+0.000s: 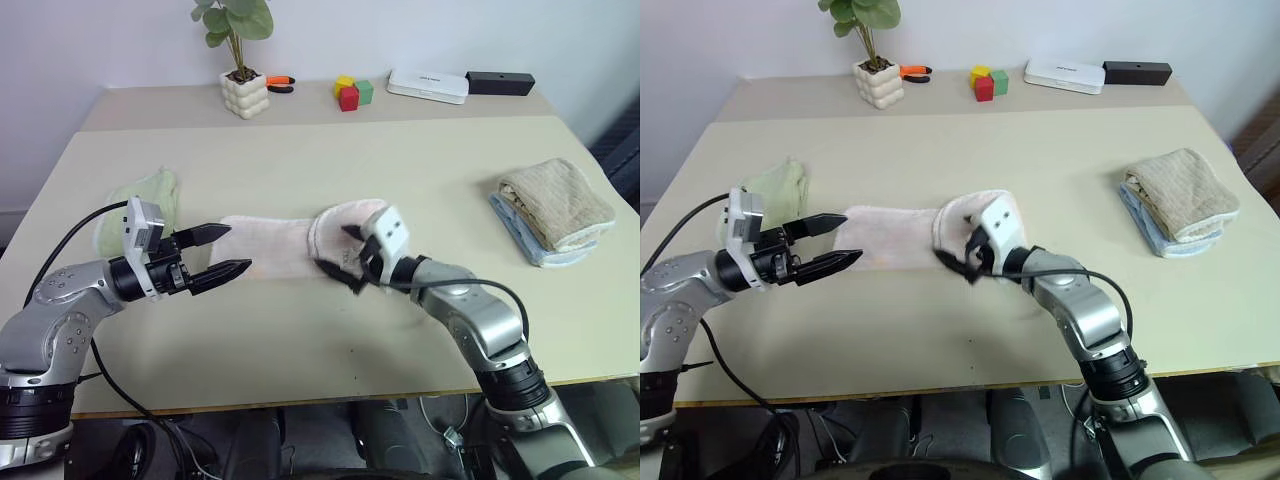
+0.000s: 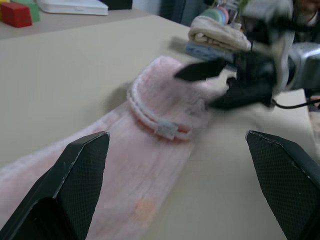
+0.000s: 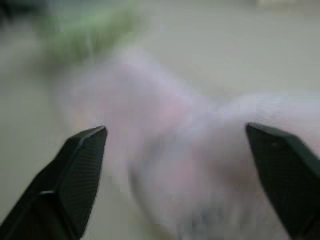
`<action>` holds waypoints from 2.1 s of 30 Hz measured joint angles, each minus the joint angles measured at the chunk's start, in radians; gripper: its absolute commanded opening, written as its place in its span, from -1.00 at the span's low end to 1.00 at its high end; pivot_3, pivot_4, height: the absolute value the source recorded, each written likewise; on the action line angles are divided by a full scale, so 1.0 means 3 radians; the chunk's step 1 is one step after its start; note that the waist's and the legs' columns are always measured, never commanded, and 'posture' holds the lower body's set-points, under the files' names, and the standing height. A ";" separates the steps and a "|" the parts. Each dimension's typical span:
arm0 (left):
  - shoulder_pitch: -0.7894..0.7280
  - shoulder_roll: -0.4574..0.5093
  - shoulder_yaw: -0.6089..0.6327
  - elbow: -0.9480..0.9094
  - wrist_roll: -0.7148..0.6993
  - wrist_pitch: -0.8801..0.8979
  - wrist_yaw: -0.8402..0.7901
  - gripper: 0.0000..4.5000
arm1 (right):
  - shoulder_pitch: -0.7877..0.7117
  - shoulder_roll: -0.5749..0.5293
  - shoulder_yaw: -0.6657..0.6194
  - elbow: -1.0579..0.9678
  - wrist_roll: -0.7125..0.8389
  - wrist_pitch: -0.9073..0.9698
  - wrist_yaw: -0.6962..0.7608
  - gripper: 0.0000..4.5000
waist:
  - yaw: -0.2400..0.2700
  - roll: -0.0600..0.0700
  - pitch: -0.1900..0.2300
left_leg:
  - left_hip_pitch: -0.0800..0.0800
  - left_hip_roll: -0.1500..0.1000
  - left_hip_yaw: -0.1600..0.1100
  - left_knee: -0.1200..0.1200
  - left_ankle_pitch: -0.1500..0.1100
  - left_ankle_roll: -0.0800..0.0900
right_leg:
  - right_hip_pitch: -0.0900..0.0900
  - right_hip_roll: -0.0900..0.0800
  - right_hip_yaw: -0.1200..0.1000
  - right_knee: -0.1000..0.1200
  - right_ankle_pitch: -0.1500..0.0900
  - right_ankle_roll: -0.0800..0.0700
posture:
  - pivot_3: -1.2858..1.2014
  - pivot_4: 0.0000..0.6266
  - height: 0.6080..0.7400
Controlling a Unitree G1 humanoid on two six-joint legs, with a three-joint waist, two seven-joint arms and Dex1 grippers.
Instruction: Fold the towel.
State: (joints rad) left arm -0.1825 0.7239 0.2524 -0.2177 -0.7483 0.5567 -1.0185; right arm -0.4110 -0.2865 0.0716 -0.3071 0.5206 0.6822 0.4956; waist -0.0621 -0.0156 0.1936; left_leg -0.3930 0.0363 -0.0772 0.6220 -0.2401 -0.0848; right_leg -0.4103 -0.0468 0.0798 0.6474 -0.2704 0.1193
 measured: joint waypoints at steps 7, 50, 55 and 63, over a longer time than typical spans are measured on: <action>0.0227 -0.0230 0.0031 -0.0376 -0.0372 0.0325 0.0394 1.00 | -0.0194 0.0037 -0.0484 0.0041 0.0309 0.0142 -0.0200 0.76 | -0.0003 0.0000 0.0000 | 0.0000 0.0000 0.0000 0.0000 0.0000 0.0000 | 0.0000 0.0000 -0.0001 0.0000 0.0000 0.0000 | 0.03 -0.52 1.00; 0.1047 -0.0632 0.0425 -0.0794 -0.0832 0.0968 0.2062 1.00 | -0.0033 -0.0859 -0.0200 0.0853 -0.0519 -0.1179 0.1097 0.99 | -0.0017 -0.0006 -0.0002 | 0.0003 -0.0001 0.0000 0.0002 0.0000 -0.0001 | 0.0005 -0.0002 0.0000 -0.0002 -0.0001 -0.0001 | 0.03 -0.52 1.00; 0.1422 -0.0837 0.0560 -0.1092 -0.1931 0.1248 0.2983 1.00 | 0.0055 -0.1181 -0.0303 0.0579 -0.0360 -0.1127 0.1443 0.99 | 0.0011 -0.0006 -0.0002 | 0.0005 -0.0001 -0.0001 0.0005 -0.0002 0.0002 | 0.0007 -0.0003 0.0000 -0.0001 -0.0002 -0.0004 | 0.03 -0.52 1.00; 0.1175 -0.1166 0.0458 -0.1065 -0.2334 0.1006 0.4251 1.00 | 0.0149 -0.1279 -0.0293 0.0445 -0.0388 -0.1093 0.1537 0.99 | 0.0074 -0.0007 -0.0001 | 0.0002 -0.0004 -0.0001 0.0020 -0.0003 0.0002 | 0.0013 -0.0004 0.0000 -0.0004 -0.0006 -0.0012 | 0.03 -0.52 1.00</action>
State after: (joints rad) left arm 0.1701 0.3742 0.3899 -0.5371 -1.4484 0.8586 0.2568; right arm -0.3662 -0.6701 -0.0163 -0.1737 0.4042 0.3543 0.9567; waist -0.0400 -0.0179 0.1932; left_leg -0.3922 0.0352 -0.0775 0.6280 -0.2409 -0.0843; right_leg -0.4065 -0.0479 0.0800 0.6462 -0.2723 0.1156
